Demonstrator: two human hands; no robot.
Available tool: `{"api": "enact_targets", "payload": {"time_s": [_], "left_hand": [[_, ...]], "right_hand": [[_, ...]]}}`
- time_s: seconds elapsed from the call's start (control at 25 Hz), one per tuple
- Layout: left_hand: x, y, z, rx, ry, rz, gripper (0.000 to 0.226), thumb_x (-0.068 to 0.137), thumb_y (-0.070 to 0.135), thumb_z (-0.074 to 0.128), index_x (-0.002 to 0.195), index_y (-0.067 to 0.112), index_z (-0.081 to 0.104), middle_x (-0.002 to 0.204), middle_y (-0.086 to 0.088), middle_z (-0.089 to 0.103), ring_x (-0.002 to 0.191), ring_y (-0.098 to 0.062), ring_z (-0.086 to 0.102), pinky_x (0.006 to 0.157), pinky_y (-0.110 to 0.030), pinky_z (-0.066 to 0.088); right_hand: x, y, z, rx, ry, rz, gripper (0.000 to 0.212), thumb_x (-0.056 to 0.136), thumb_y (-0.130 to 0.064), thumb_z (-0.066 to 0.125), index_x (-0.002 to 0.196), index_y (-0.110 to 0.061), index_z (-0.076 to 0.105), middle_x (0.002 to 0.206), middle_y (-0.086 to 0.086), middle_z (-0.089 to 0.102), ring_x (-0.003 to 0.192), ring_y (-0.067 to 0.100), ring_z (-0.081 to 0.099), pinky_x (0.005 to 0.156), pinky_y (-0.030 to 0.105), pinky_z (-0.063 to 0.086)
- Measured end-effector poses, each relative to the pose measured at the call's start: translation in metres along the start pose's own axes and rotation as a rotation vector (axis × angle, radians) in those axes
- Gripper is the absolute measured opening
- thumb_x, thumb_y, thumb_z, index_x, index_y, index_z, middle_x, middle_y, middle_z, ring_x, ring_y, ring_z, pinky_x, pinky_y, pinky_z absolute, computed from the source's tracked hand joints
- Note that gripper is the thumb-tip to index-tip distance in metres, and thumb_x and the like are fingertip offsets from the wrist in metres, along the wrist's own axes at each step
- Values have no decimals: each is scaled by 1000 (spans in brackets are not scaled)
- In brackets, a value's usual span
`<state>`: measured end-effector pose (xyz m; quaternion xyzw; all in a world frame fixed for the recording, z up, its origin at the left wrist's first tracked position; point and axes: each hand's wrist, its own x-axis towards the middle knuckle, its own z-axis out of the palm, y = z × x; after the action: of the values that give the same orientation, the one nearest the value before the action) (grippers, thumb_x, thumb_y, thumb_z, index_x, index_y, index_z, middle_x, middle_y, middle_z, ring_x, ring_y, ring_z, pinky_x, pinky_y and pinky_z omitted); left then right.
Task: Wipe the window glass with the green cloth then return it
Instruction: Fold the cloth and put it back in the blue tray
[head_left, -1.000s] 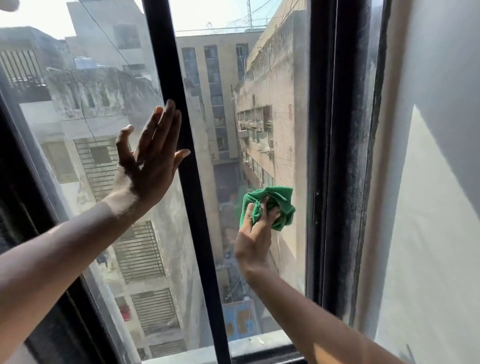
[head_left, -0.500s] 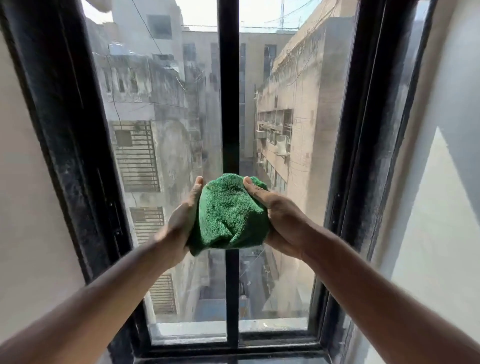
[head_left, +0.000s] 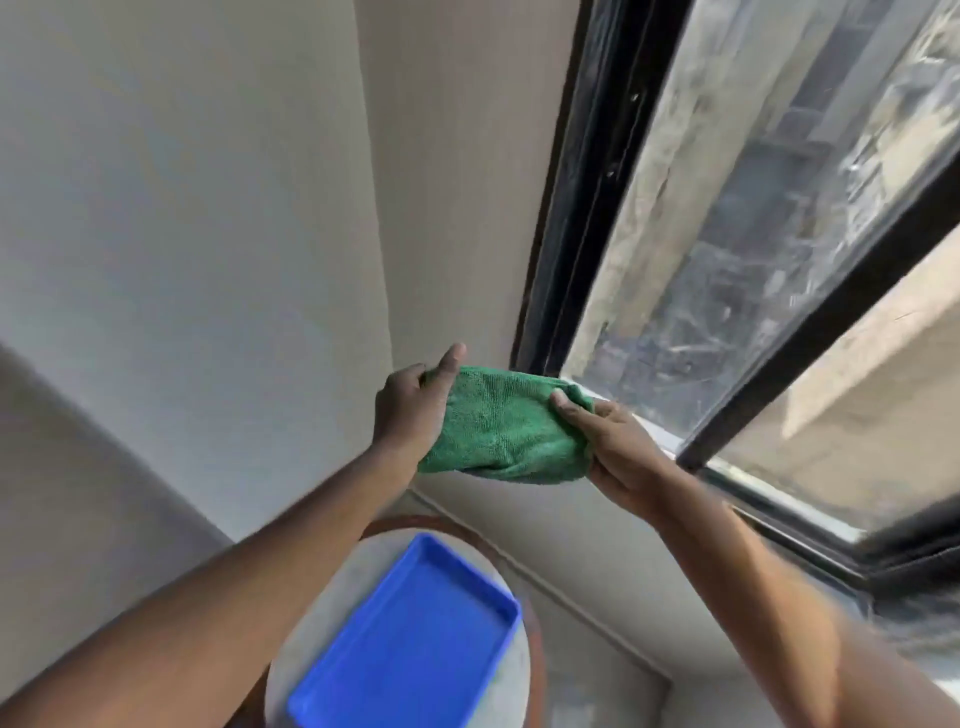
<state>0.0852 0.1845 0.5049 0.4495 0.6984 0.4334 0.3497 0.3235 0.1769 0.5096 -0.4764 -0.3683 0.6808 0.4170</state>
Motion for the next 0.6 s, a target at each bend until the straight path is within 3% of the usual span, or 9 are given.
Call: {"api": "enact_targets", "payload": {"time_s": [0.12, 0.24, 0.28, 0.36, 0.44, 0.52, 0.6], "left_hand": [[-15, -126, -14, 74, 65, -237, 76, 104, 80, 57, 63, 17, 46, 53, 3, 48, 59, -26, 50, 57, -37, 36], [-36, -248, -7, 95, 71, -439, 77, 106, 77, 56, 78, 8, 70, 73, -9, 73, 79, -38, 70, 68, -42, 52], [-41, -288, -1, 99, 49, -505, 75, 107, 77, 55, 80, 9, 70, 75, -8, 72, 81, -38, 69, 69, -42, 52], [-52, -362, 13, 121, 5, -620, 67, 106, 76, 57, 71, 19, 54, 67, -2, 58, 78, -36, 60, 61, -39, 41], [-60, -437, 34, 156, -33, -686, 61, 107, 68, 63, 71, 21, 50, 72, -13, 62, 85, -44, 64, 62, -44, 37], [-69, -502, 55, 196, -75, -734, 53, 109, 60, 67, 85, 13, 63, 97, -26, 76, 103, -47, 73, 68, -44, 38], [-74, -545, 71, 264, -106, -747, 54, 110, 55, 69, 105, 1, 73, 112, -30, 80, 112, -46, 76, 78, -47, 50]], "right_hand": [[42, 104, 25, -124, 23, 132, 12, 102, -11, 75, 100, -5, 85, 93, 13, 85, 78, 24, 78, 68, 27, 69], [73, 207, 34, -284, 53, 255, 4, 96, -7, 83, 98, -4, 84, 93, 19, 84, 76, 26, 76, 70, 31, 68], [85, 244, 33, -331, 54, 292, 5, 96, -7, 84, 100, -5, 84, 98, 23, 84, 80, 28, 76, 75, 35, 67], [107, 315, 23, -428, 42, 356, 5, 99, -9, 81, 102, -7, 84, 103, 26, 83, 89, 29, 73, 87, 44, 62], [129, 387, 6, -602, 25, 387, 6, 103, -12, 77, 103, -9, 83, 102, 21, 83, 89, 28, 72, 92, 50, 62], [145, 455, -10, -778, -6, 384, 10, 102, -15, 79, 109, -8, 83, 107, 21, 83, 92, 32, 76, 92, 50, 63], [156, 503, -19, -927, 2, 340, 20, 97, -17, 85, 114, -7, 83, 112, 17, 83, 100, 35, 78, 87, 38, 60]]}}
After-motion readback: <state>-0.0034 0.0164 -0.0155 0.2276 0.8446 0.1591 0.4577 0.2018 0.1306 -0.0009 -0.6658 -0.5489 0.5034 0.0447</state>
